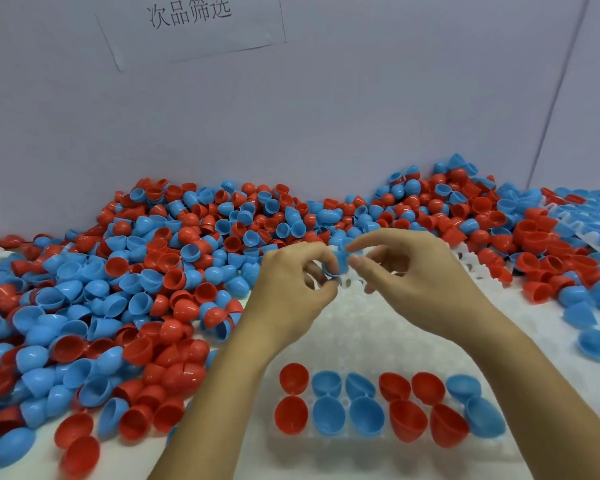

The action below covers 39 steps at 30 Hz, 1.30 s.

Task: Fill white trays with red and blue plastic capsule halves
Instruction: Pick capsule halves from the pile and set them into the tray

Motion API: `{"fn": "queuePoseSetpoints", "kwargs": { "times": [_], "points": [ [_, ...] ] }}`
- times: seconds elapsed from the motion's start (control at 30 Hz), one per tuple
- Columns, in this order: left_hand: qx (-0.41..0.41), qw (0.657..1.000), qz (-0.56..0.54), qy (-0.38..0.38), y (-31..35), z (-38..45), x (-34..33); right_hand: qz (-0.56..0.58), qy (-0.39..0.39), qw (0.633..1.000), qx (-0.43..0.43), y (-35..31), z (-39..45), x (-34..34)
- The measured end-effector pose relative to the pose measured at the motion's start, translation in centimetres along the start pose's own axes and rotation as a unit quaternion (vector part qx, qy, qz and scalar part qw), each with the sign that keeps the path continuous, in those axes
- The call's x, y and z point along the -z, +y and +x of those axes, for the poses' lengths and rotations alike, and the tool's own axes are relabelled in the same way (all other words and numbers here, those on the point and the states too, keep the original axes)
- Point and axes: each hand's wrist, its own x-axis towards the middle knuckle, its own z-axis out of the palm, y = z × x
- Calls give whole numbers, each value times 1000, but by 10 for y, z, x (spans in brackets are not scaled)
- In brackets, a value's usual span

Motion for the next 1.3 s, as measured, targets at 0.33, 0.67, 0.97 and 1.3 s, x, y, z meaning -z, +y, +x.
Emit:
{"fn": "queuePoseSetpoints", "kwargs": {
  "times": [0.33, 0.67, 0.97, 1.3],
  "points": [
    [6, 995, -98, -30, 16, -5, -10, 14, -27, 995, -91, 5, 0, 14],
    [47, 989, -133, -52, -3, -3, -8, -106, -81, 981, -142, 0, -13, 68],
    [67, 990, -122, -18, -18, -2, 0, -247, -220, 903, -273, 4, -72, 94],
    [94, 988, -123, 24, -29, -2, 12, -313, -257, 870, -282, -7, -85, 84]
  ]
}}
